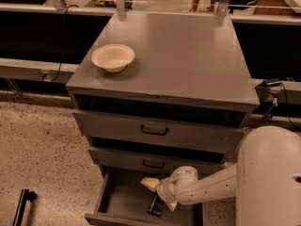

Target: Pick rxbar chocolate from bottom drawer and place on counter

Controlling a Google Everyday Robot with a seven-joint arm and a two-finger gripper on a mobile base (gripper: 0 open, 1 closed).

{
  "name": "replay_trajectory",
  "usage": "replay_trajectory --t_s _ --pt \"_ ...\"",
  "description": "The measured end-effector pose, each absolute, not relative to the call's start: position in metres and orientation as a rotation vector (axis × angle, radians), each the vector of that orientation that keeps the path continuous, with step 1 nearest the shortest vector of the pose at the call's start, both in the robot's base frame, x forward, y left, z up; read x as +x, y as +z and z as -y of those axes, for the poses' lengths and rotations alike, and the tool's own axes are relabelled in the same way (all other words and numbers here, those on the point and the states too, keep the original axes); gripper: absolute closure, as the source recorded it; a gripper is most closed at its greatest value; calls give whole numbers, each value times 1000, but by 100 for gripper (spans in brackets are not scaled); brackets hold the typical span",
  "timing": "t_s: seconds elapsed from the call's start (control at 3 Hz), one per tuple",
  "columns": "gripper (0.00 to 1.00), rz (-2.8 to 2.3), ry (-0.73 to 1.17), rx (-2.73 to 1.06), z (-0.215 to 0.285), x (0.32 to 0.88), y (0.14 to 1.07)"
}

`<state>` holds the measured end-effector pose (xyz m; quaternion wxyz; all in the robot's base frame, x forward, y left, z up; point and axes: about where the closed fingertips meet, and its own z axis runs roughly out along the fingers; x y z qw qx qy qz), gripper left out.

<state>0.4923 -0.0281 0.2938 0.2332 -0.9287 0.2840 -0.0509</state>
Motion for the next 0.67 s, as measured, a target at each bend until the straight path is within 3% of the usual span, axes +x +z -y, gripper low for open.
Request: replay_trajectory --t_s 0.67 --pt "0 -726 -160 -2644 53 500 219"
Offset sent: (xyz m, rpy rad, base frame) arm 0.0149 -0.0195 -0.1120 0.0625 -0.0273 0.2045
